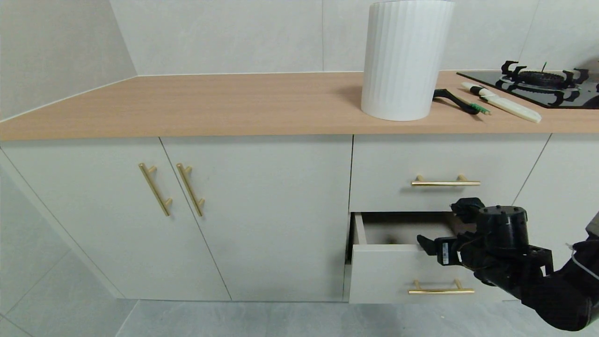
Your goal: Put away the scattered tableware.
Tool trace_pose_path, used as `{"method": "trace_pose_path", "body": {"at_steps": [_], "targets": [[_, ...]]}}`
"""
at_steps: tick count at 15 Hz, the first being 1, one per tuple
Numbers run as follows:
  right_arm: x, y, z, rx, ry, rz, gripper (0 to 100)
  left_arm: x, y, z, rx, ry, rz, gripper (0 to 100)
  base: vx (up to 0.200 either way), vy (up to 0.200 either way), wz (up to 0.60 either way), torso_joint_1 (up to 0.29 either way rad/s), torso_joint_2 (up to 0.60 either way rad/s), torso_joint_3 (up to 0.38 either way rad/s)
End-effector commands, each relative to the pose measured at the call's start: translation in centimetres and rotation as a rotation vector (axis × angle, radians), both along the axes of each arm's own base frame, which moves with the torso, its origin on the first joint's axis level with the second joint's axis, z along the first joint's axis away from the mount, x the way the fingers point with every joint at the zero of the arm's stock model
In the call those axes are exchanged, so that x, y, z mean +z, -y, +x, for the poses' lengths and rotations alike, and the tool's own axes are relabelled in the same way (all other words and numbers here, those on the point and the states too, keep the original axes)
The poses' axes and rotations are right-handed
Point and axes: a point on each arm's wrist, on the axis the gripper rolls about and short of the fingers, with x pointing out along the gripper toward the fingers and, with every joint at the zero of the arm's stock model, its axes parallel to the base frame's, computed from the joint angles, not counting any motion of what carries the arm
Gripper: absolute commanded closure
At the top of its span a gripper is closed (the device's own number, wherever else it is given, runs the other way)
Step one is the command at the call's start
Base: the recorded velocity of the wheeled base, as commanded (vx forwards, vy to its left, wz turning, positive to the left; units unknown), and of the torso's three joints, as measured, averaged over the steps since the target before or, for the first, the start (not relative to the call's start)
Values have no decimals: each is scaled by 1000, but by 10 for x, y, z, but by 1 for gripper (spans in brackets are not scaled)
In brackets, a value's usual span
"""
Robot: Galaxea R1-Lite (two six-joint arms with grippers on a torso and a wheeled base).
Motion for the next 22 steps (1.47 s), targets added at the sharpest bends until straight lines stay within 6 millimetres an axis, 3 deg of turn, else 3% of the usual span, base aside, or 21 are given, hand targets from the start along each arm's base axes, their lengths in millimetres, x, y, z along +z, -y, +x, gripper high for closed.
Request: {"method": "trace_pose_path", "body": {"at_steps": [1,12,22], "targets": [[26,3,-12,22,0,8,0,0,0,0,0,-1,0,0,0,0,0,0,0,0],[48,7,-40,71,-267,-73,0,0,0,0,0,-1,0,0,0,0,0,0,0,0],[64,4,-85,223,-577,-264,0,0,0,0,0,-1,0,0,0,0,0,0,0,0]]}}
